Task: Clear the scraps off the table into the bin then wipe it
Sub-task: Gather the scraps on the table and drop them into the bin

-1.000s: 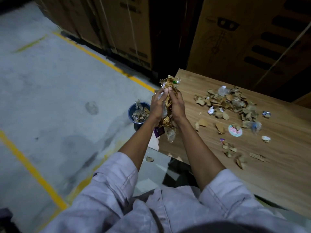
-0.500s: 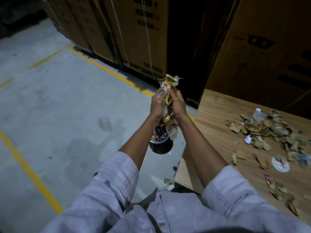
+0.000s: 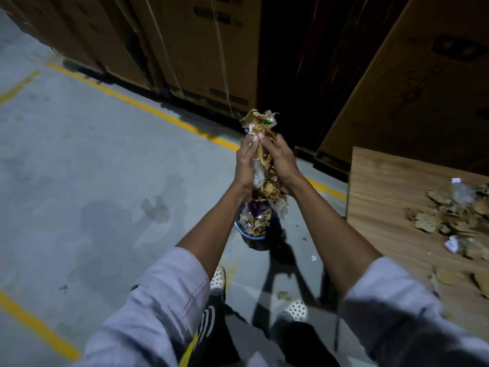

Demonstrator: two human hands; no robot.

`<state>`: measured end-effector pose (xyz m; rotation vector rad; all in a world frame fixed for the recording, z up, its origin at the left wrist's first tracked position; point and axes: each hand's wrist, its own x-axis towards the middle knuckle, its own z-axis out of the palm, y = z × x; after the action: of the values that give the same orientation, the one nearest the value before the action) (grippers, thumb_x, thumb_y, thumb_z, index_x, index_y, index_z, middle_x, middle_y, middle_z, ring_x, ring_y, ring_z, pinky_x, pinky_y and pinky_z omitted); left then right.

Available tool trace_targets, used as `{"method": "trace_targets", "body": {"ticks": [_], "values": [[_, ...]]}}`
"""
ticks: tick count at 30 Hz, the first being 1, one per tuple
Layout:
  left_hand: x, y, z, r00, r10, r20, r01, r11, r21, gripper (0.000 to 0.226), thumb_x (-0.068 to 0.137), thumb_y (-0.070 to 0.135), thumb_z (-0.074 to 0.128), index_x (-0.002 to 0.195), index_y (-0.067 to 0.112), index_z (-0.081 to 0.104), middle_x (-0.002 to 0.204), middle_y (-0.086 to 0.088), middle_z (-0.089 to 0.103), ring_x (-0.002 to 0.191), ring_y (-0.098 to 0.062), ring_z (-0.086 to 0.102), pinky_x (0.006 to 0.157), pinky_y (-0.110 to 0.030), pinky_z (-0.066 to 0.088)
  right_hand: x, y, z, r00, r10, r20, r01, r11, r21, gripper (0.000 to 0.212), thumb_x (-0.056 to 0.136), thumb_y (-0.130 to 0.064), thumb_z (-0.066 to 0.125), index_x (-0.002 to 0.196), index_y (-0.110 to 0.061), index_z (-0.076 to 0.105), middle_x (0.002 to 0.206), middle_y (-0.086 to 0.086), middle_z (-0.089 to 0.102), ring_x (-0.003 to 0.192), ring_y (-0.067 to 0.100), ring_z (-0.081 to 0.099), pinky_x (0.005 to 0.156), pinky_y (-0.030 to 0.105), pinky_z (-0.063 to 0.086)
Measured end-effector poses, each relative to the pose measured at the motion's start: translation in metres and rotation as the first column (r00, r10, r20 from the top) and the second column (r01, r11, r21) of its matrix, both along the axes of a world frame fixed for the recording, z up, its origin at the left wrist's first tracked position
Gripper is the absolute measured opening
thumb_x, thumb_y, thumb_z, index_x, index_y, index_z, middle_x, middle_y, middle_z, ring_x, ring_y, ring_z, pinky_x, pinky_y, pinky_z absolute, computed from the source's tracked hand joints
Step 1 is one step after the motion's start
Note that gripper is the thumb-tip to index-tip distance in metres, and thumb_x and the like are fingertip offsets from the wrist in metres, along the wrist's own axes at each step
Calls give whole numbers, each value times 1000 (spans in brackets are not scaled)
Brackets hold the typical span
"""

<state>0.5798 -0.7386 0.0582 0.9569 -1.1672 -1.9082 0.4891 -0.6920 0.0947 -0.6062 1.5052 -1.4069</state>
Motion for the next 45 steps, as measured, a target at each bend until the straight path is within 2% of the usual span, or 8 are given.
{"method": "trace_targets", "body": {"ticks": [3, 9, 26, 31, 35, 38, 42, 45], "values": [[-3, -40, -39, 998, -60, 16, 60, 998, -15, 43, 106, 35, 51, 138, 7, 57, 136, -10, 64, 127, -14, 62, 110, -38, 48, -5, -35, -45, 999, -36, -1, 36, 999, 9, 22, 99, -35, 67, 117, -23, 62, 114, -11, 72, 106, 0, 69, 103, 36, 54], [-9, -100, -151, 982, -147, 118, 140, 988, 64, 71, 93, 55, 66, 150, 17, 48, 154, -15, 48, 142, -30, 48, 120, -59, 34, -12, -81, -152, 995, -96, -22, 96, 995, -27, 45, 96, -33, 70, 138, -20, 60, 136, 1, 67, 127, 19, 63, 110, 45, 49], [-29, -83, -482, 963, -189, 192, 149, 967, 206, 60, 96, 36, 58, 151, 15, 47, 148, -9, 58, 136, -24, 56, 117, -50, 41, -35, -63, -509, 993, -118, -15, 119, 992, 43, 38, 101, -30, 65, 137, -19, 61, 132, 1, 69, 124, 19, 64, 105, 41, 51], [-25, -79, -531, 943, -203, 264, 134, 957, 259, 50, 102, 22, 52, 151, 15, 49, 148, -3, 58, 134, -17, 57, 109, -31, 47, -36, -51, -569, 996, -90, 7, 89, 991, 100, 38, 106, -42, 51, 138, -22, 59, 134, 1, 67, 127, 19, 62, 110, 47, 48], [-19, -70, -543, 883, -316, 346, 209, 927, 313, 31, 107, 13, 44, 137, 19, 53, 126, 8, 63, 98, 8, 66, 71, -6, 50, -34, -40, -602, 998, -52, -28, 57, 978, 202, 51, 99, -62, 53, 140, -32, 59, 139, -6, 64, 132, 16, 57, 115, 52, 41], [-14, -66, -543, 815, -419, 400, 299, 895, 330, 44, 108, 14, 45, 151, 10, 45, 150, 0, 46, 122, -5, 49, 66, 1, 44, -39, -32, -633, 995, 56, -82, -24, 937, 347, 61, 89, -82, 48, 138, -47, 57, 144, -11, 58, 136, 14, 51, 117, 53, 38], [-11, -67, -545, 738, -451, 503, 306, 887, 346, 51, 106, 27, 48, 156, 32, 40, 172, 0, 10, 156, -26, 18, 123, -39, 26, -49, -28, -638, 978, 141, -153, -42, 854, 518, 82, 77, -97, 39, 147, -55, 42, 164, -5, 34, 151, 21, 32, 122, 57, 27], [-4, -67, -560, 669, -514, 537, 318, 851, 418, 67, 92, 71, 49, 154, 54, 30, 173, 4, -1, 159, -33, 0, 124, -67, 6, -48, -26, -601, 925, 341, -169, -133, 706, 696, 78, 92, -84, 14, 157, -45, 29, 172, -2, -3, 158, 32, -3, 124, 59, 5]]}}
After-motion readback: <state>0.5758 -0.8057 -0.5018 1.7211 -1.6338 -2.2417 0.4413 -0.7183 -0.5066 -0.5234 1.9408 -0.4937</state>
